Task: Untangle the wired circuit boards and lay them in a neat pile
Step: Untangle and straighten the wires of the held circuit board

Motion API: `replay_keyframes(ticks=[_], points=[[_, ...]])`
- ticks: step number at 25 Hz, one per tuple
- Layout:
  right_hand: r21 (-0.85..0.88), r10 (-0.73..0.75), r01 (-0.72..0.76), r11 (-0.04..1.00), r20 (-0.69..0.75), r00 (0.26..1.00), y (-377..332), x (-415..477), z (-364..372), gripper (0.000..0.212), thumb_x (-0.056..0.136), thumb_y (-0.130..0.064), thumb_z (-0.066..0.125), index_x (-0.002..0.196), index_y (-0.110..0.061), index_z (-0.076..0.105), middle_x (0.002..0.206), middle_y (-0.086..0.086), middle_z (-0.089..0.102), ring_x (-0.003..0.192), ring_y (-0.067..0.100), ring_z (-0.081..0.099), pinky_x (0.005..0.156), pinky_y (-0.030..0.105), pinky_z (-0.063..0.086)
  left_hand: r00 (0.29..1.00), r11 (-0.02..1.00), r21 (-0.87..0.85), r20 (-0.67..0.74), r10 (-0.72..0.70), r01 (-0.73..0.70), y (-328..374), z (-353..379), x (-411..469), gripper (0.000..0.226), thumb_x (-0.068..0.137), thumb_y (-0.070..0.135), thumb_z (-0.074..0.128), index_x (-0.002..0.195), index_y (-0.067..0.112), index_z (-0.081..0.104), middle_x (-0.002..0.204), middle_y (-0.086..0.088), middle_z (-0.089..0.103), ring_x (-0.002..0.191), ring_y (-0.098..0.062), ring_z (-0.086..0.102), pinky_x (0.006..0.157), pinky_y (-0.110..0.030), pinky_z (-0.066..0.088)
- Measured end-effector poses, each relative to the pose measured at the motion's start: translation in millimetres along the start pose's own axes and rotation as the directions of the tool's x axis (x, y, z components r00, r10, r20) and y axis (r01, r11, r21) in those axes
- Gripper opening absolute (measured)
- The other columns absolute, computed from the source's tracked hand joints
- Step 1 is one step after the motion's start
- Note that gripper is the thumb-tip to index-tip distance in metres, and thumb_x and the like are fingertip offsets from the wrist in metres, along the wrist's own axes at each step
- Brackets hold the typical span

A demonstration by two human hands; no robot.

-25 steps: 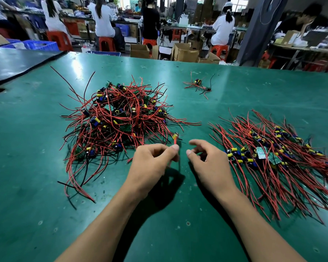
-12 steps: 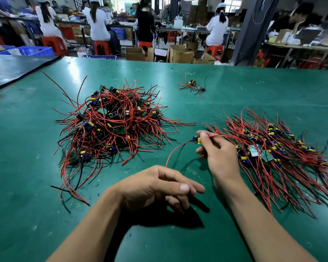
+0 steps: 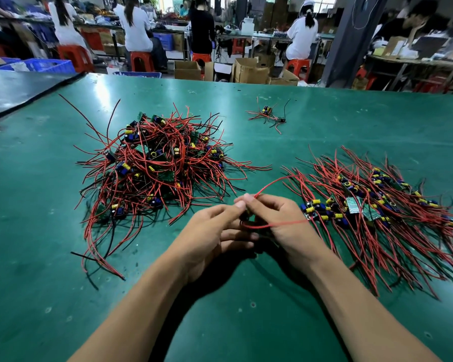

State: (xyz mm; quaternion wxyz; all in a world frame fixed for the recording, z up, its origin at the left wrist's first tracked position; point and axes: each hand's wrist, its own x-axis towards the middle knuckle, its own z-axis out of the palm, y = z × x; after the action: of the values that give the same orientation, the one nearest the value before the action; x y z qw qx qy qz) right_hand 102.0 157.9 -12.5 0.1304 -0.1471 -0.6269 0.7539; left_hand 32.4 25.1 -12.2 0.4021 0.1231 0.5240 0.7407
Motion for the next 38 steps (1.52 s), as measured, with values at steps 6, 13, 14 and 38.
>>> replay_keyframes(ticks=[6,13,14,38], points=[[-0.017,0.056,-0.056,0.998,-0.001,0.998,0,-1,3,0.02,0.096,-0.027,0.065,0.096,-0.012,0.079,0.079,0.009,0.073,0.063,0.014,0.063,0.054,0.025,0.052,0.997,0.997,0.073,0.061,0.035,-0.039,-1,-3,-5,0.03,0.082,0.02,0.067,0.103,-0.001,0.063,0.085,-0.021,0.072,0.068,-0.026,0.072,0.065,-0.031,0.061],[0.034,0.035,-0.03,0.999,-0.13,0.991,-4,3,-2,0.025,0.099,-0.031,0.061,0.091,-0.014,0.078,0.046,-0.008,0.034,0.035,0.007,0.034,0.038,0.016,0.032,0.995,0.993,0.116,0.097,0.021,-0.032,1,-1,-5,0.008,0.087,0.012,0.064,0.092,0.006,0.065,0.088,-0.02,0.072,0.071,-0.025,0.072,0.069,-0.033,0.06],[0.055,0.046,-0.041,0.998,-0.092,0.995,-3,2,0,0.026,0.098,-0.031,0.061,0.09,-0.013,0.078,0.047,-0.005,0.041,0.036,0.009,0.042,0.039,0.017,0.038,0.996,0.993,0.112,0.087,0.026,-0.036,1,0,-4,0.003,0.089,0.008,0.064,0.088,0.006,0.066,0.085,-0.018,0.071,0.069,-0.024,0.071,0.068,-0.032,0.06],[-0.558,-0.196,0.05,0.828,-0.204,0.959,-1,10,-18,0.042,0.105,-0.044,0.046,0.096,-0.019,0.079,0.048,-0.029,0.053,0.055,-0.01,0.052,0.063,0.014,0.038,0.986,0.939,0.302,0.053,0.156,-0.165,-3,4,-8,0.02,0.089,0.004,0.063,0.071,0.005,0.071,0.06,-0.013,0.065,0.047,-0.017,0.057,0.046,-0.018,0.045]])
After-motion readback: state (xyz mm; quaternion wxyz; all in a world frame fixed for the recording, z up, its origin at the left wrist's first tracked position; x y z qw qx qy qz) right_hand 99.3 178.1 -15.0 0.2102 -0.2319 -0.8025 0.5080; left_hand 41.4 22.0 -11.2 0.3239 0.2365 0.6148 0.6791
